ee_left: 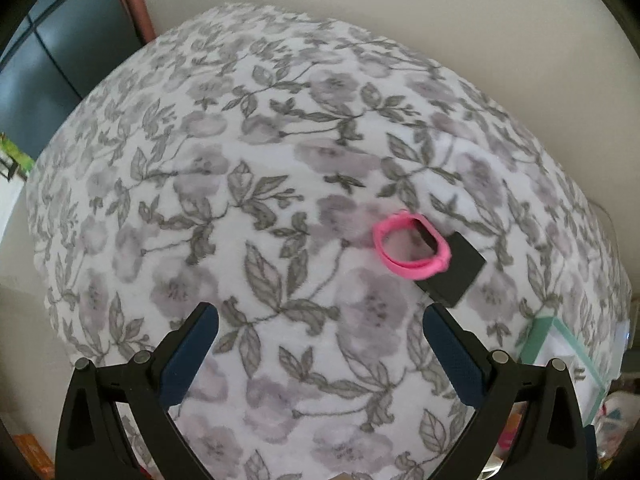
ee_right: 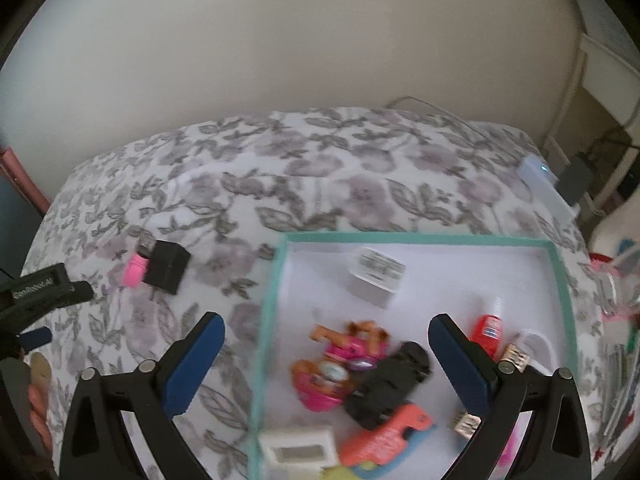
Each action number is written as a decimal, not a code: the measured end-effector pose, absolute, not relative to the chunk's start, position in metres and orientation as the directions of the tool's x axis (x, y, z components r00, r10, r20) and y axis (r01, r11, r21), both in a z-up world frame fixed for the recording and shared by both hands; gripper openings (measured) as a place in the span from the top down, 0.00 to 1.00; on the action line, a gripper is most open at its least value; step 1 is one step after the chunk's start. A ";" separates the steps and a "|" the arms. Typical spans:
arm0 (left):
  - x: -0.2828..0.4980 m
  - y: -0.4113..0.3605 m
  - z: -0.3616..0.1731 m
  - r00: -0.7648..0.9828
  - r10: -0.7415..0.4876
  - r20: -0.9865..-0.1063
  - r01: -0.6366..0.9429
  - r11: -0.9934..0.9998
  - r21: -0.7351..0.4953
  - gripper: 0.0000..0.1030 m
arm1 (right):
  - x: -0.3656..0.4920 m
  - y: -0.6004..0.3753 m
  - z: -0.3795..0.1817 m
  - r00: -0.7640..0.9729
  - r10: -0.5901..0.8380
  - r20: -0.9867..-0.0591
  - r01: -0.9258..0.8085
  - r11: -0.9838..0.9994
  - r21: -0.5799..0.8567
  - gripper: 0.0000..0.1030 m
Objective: Organize rigid objects
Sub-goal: 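Move the left tool to the pink watch band while the right tool approaches the black charger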
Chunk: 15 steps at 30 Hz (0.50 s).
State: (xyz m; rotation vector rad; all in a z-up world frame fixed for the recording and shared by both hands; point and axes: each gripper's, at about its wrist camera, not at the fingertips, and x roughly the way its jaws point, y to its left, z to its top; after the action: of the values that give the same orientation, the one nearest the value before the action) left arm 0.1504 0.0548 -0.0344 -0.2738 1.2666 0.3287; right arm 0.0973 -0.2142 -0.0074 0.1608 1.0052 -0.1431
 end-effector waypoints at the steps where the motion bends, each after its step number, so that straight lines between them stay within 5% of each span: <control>1: 0.152 0.060 -0.037 0.258 0.095 -0.962 -0.398 0.917 -0.016 0.01 | 0.102 -0.207 -0.007 0.535 -0.032 -0.844 0.179 0.981 0.076 0.00; 15: 0.190 0.083 -0.068 0.241 0.039 -0.970 -0.422 0.904 -0.069 0.01 | 0.152 -0.139 -0.015 0.570 0.009 -0.822 0.021 0.999 0.026 0.00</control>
State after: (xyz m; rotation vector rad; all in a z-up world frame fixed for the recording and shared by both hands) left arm 0.1897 0.0827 -0.0683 -0.3477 1.2952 0.3241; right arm 0.1524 -0.1389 -0.0150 0.0337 0.9647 -0.0065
